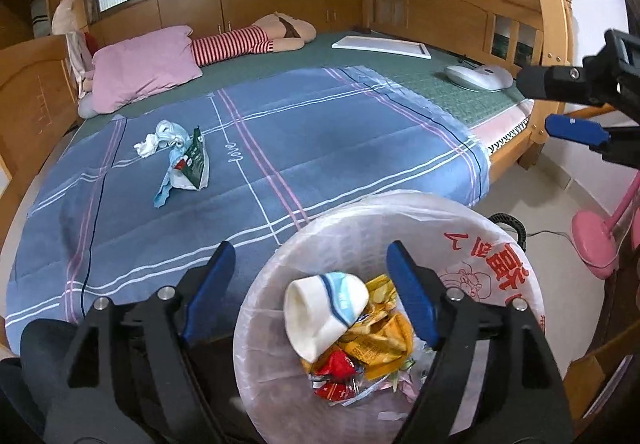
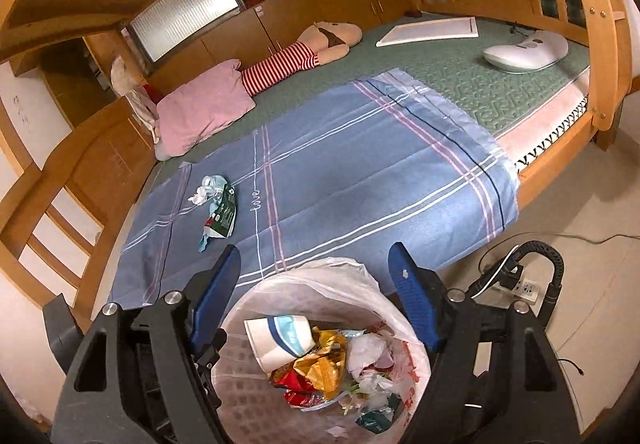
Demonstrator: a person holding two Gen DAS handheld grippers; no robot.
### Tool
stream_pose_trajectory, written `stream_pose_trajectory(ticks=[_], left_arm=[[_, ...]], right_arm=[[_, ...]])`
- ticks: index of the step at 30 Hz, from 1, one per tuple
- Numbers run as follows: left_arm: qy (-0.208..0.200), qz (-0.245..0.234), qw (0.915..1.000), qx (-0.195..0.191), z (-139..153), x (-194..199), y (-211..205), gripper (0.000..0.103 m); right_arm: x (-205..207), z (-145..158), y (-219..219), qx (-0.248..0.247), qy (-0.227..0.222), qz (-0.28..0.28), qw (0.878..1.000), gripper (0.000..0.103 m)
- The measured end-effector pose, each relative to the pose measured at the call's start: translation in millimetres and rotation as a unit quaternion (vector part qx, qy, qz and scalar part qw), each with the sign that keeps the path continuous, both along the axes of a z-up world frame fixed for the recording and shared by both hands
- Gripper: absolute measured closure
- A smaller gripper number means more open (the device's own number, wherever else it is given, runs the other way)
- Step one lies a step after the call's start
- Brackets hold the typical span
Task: Collect trash
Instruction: 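Carry the paper cup and dark bag over the bin and open both grippers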
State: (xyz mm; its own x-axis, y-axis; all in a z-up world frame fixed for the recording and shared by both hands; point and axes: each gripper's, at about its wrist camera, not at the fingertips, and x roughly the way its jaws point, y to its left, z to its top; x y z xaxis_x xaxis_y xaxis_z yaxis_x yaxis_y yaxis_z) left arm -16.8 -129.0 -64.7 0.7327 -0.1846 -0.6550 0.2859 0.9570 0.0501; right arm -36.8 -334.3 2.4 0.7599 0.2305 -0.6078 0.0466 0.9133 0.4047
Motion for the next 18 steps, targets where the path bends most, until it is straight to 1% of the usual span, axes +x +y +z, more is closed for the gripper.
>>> stream_pose_trajectory(ticks=[4, 9, 11, 18], left_arm=[[-0.002, 0.012, 0.9999, 0.003, 0, 2, 5, 0.024], [-0.037, 0.032, 0.9983, 0.033, 5, -2, 6, 0.023], [-0.043, 0.034, 0.9979, 0.035, 7, -3, 7, 0.023], [-0.036, 0.039, 0.9980, 0.035, 5, 0, 11, 0.022]], right_arm=[[1, -2, 4, -0.002, 0.002, 0.003, 1.000, 0.028], [3, -6, 8, -0.006, 0.006, 0.004, 1.000, 0.028], [4, -7, 10, -0.005, 0.008, 0.005, 1.000, 0.028], [11, -16, 15, -0.003, 0.019, 0.011, 1.000, 0.028]])
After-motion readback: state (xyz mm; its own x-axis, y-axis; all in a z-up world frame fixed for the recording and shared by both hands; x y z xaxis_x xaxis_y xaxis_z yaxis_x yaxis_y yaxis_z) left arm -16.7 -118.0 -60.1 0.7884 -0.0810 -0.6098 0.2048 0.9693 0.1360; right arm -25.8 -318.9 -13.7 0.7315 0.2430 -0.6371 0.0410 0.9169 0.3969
